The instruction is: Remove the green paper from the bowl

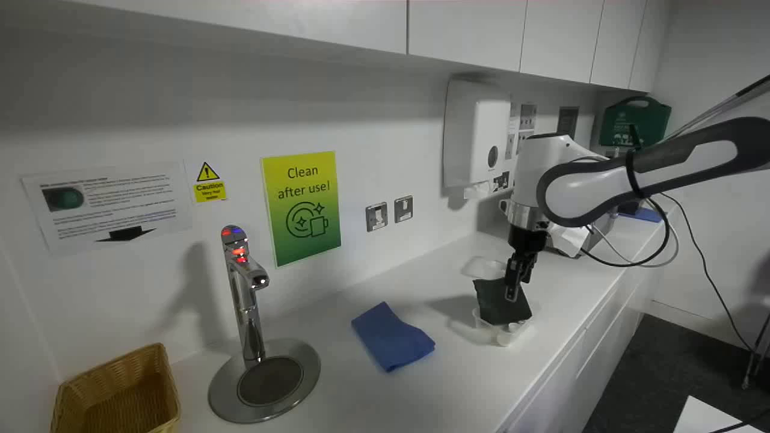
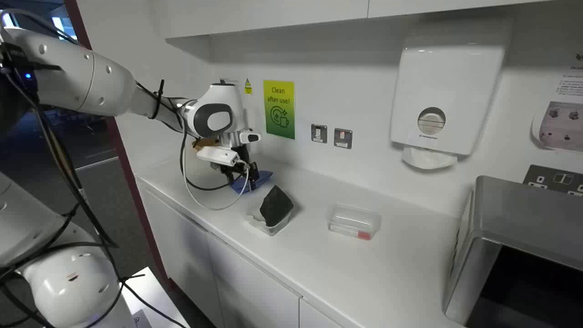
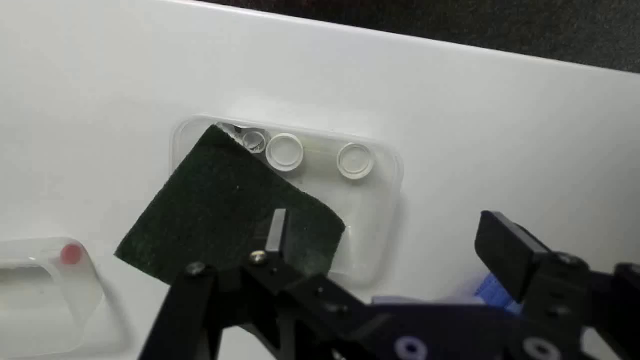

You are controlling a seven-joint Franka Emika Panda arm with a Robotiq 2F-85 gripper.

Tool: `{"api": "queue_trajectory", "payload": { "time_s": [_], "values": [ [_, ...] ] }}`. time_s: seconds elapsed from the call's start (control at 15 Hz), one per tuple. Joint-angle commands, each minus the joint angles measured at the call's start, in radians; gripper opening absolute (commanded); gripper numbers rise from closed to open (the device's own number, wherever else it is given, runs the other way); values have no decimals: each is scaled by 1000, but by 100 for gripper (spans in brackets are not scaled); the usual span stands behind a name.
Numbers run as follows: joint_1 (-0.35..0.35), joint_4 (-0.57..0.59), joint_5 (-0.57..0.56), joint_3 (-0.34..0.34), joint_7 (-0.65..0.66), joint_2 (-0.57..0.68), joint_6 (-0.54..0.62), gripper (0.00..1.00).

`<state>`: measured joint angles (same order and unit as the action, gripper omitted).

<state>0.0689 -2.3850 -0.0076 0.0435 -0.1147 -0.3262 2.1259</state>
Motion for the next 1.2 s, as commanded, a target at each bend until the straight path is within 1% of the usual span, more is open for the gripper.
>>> {"api": "queue_trajectory", "payload": {
  "time_s": [0.0, 0.93, 1.0, 1.07, 1.13],
  "values": [
    [1, 2, -1, -1, 1, 1, -2, 100],
    [1, 3, 0, -1, 1, 1, -2, 100],
    [1, 3, 0, -1, 1, 1, -2, 75],
    [-10, 12, -39, -10, -37, 5, 10, 73],
    [-14, 25, -53, -29, -99, 10, 9, 67]
  ]
}}
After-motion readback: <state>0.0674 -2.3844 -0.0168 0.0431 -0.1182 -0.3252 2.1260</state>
